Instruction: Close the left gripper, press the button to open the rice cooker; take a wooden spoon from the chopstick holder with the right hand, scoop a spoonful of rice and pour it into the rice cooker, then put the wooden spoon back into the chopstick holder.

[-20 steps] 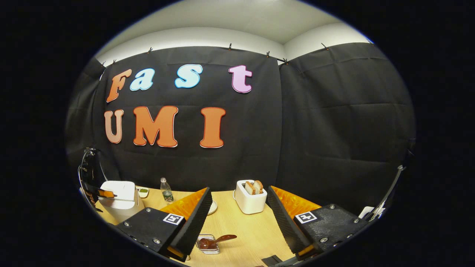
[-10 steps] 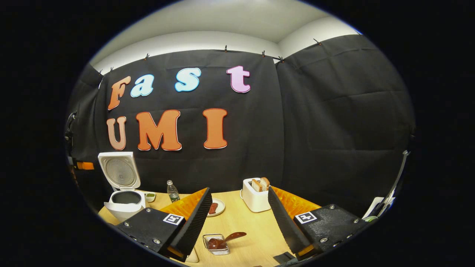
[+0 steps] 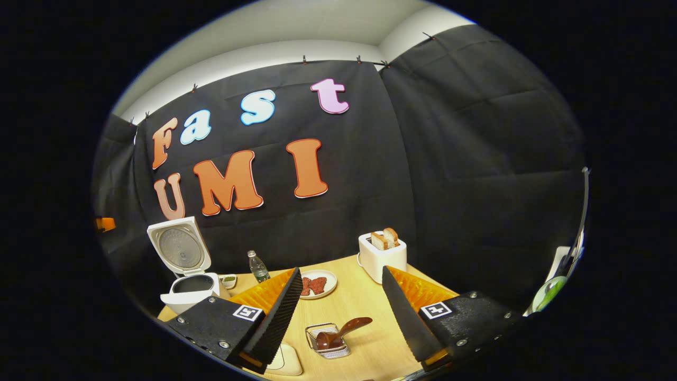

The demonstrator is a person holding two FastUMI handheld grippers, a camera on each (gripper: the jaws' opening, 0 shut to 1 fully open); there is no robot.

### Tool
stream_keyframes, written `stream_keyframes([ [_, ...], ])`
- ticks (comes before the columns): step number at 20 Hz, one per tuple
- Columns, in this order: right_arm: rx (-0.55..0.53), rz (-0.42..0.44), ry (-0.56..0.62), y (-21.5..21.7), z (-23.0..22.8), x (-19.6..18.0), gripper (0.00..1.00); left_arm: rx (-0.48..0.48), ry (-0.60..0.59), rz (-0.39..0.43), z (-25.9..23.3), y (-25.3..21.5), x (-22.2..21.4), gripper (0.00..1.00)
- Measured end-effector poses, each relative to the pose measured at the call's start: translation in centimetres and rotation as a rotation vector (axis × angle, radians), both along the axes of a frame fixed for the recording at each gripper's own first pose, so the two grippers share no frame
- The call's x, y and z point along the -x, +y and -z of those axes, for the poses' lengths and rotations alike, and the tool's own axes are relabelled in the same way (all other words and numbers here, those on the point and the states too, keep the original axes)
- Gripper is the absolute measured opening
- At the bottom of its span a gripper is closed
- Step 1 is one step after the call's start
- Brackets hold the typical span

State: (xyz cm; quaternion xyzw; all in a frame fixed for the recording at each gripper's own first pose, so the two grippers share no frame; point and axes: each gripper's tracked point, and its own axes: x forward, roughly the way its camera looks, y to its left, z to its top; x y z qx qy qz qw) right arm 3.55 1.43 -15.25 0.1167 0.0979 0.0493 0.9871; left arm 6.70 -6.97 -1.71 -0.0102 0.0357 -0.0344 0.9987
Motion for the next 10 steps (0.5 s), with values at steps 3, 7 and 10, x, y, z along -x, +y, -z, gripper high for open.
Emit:
stream_keyframes([
  [3, -0.043, 0.012, 0.051, -0.1, 3.7, -0.8, 0.93, -0.014, -0.023, -0.083, -1.3, 2.4, 0.8, 0.05],
  [7, -0.066, 0.029, 0.116, 0.0, 8.7, -1.1, 0.95, -0.018, -0.061, -0.139, -2.6, 4.7, 2.0, 0.20],
  [10, -0.087, 0.047, 0.167, -0.4, 11.7, -1.2, 0.95, -0.034, -0.105, -0.162, -3.4, 6.1, 2.8, 0.38],
])
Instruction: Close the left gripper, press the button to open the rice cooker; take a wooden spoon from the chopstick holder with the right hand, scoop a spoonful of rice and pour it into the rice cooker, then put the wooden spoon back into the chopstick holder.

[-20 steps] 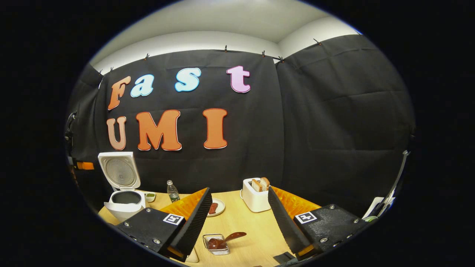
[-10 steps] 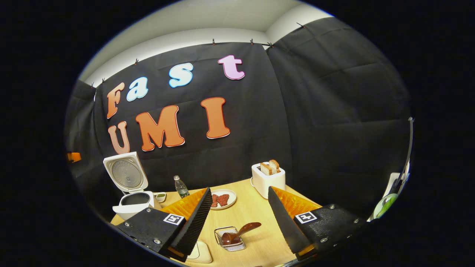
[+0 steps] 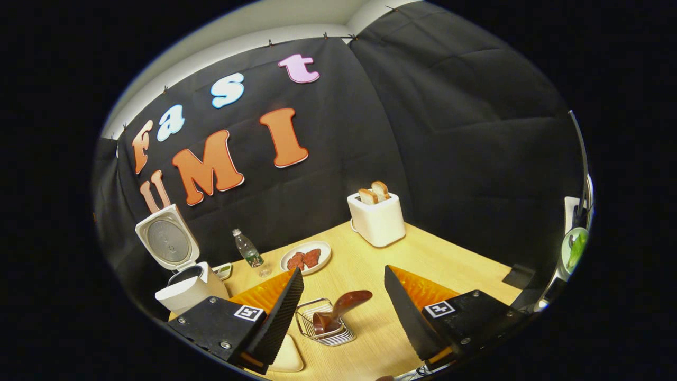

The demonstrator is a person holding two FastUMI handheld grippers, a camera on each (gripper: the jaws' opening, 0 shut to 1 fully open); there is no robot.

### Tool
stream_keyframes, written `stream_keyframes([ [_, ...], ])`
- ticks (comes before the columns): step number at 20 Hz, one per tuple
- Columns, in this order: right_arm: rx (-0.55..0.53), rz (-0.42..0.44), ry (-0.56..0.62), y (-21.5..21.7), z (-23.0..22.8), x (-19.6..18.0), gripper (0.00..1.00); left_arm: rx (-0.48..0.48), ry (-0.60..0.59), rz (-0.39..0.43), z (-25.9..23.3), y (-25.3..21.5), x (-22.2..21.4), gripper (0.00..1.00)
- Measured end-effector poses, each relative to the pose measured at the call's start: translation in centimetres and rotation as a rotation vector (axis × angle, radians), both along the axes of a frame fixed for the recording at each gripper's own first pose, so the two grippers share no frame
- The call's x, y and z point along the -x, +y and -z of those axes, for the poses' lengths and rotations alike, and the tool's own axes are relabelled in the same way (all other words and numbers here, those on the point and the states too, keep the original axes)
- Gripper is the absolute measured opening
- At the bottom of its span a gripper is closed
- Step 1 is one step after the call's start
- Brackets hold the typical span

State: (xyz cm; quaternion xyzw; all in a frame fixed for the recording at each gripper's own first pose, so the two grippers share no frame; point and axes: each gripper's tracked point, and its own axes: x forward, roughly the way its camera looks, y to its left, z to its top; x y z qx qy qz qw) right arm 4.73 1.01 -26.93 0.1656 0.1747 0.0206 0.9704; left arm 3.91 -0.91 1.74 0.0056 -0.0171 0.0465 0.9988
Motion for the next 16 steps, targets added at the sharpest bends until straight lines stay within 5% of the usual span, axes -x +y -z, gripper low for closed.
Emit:
stream_keyframes([
  [1, -0.002, 0.001, 0.017, 0.0, 1.0, -0.2, 0.95, -0.009, -0.003, -0.007, 0.0, 0.3, 0.4, 0.38],
  [9, -0.063, -0.038, 0.125, 2.1, 5.9, -0.9, 0.92, -0.034, -0.071, -0.036, -1.4, 2.3, 2.1, 1.00],
  [14, -0.137, -0.040, 0.175, 2.9, 6.7, -2.1, 0.69, -0.054, -0.087, -0.070, -1.5, 2.8, 2.4, 1.00],
  [16, -0.181, -0.052, 0.183, 3.4, 6.4, -2.0, 0.48, -0.023, -0.067, -0.068, -0.8, 2.9, 2.3, 1.00],
])
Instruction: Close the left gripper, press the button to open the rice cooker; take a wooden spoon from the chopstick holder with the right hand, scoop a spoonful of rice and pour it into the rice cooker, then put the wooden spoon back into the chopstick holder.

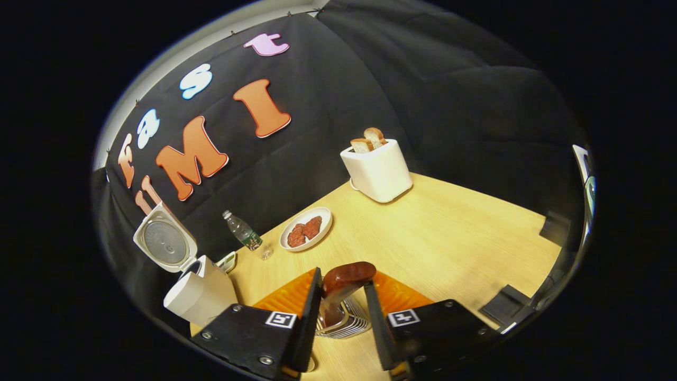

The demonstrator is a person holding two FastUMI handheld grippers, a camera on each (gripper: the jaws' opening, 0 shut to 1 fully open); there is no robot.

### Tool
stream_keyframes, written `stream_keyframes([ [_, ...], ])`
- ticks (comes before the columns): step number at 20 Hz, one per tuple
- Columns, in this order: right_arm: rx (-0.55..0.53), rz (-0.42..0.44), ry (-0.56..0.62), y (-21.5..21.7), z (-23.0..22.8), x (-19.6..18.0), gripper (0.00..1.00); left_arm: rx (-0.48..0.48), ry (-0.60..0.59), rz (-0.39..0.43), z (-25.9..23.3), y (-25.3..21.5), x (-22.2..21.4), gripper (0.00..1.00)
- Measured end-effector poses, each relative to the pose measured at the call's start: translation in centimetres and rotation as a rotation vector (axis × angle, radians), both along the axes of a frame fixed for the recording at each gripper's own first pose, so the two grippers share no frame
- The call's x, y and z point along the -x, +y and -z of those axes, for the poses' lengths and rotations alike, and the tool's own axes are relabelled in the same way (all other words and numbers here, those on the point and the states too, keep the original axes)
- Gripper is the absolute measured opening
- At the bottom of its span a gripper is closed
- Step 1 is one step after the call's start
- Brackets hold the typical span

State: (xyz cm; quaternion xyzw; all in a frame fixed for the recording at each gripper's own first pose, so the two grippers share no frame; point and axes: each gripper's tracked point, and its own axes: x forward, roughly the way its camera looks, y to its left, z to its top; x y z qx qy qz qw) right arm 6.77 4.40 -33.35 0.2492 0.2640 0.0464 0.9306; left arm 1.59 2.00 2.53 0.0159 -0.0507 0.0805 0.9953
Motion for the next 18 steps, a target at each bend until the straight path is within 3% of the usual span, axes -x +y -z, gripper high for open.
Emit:
stream_keyframes([
  [1, -0.034, -0.009, -0.010, 0.5, -0.6, 0.1, 0.36, 0.010, 0.008, -0.004, 0.4, 0.4, 0.1, 1.00],
  [3, -0.038, -0.013, -0.018, 1.5, -1.0, 0.1, 0.24, 0.012, 0.020, -0.012, 0.7, 0.9, 0.2, 1.00],
  [7, 0.002, 0.006, -0.022, 2.1, -2.3, -0.3, 0.10, 0.021, 0.010, -0.004, 0.5, 1.2, 0.1, 1.00],
  [14, 0.091, -0.010, -0.102, 2.7, -9.2, 1.0, 0.10, 0.074, -0.024, -0.010, -0.1, 3.1, -0.3, 1.00],
  [18, 0.158, -0.069, -0.182, 5.7, -13.6, 3.5, 0.10, 0.074, -0.008, 0.016, 0.6, 3.5, -0.8, 1.00],
])
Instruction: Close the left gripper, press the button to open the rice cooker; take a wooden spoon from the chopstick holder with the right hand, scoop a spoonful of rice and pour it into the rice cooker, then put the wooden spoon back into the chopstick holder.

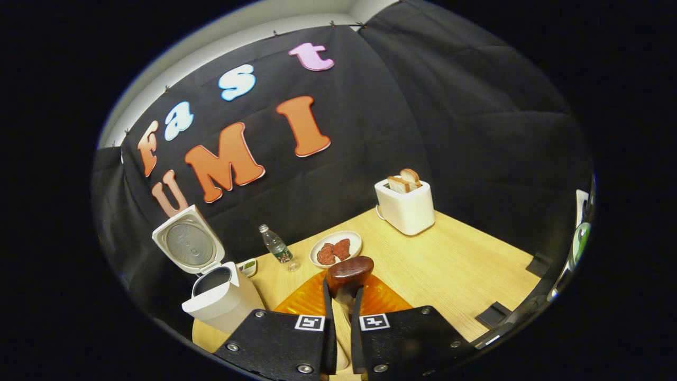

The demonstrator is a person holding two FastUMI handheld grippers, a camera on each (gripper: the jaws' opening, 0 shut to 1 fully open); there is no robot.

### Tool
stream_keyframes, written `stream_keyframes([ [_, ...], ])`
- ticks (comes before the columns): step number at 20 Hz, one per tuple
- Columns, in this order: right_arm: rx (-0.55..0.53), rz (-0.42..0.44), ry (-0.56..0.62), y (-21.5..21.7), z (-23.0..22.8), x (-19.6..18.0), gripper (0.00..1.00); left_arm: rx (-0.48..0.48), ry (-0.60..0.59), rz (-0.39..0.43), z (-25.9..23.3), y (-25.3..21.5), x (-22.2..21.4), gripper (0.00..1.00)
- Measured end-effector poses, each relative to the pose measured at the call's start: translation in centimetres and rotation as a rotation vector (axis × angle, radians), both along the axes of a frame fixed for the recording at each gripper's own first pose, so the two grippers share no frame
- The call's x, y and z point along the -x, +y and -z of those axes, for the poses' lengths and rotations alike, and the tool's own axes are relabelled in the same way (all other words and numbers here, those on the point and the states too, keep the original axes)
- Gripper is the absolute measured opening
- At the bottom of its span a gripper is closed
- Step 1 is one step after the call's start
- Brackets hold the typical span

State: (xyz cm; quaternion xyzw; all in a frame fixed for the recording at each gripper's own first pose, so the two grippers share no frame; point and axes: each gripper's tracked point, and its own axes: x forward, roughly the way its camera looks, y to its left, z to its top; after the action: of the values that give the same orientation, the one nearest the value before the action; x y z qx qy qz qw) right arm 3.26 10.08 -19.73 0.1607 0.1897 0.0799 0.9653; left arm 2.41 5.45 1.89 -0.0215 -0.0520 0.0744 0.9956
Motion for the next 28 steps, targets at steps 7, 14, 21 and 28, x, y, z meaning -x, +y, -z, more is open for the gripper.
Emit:
stream_keyframes([
  [7, 0.107, -0.149, -0.051, 9.5, 0.1, 4.0, 0.10, -0.008, 0.041, 0.031, 1.4, 0.9, -0.9, 1.00],
  [14, 0.196, -0.148, 0.028, 13.1, 8.3, 3.5, 0.10, -0.058, 0.097, 0.009, 2.7, 2.6, -1.0, 1.00],
  [21, 0.116, -0.085, 0.049, 14.7, 12.1, 3.1, 0.10, -0.073, 0.148, -0.022, 4.7, 4.3, -0.5, 1.00],
  [28, -0.203, -0.114, 0.160, 17.3, 12.8, 4.1, 0.10, -0.047, 0.176, -0.017, 6.0, 4.2, -0.7, 1.00],
])
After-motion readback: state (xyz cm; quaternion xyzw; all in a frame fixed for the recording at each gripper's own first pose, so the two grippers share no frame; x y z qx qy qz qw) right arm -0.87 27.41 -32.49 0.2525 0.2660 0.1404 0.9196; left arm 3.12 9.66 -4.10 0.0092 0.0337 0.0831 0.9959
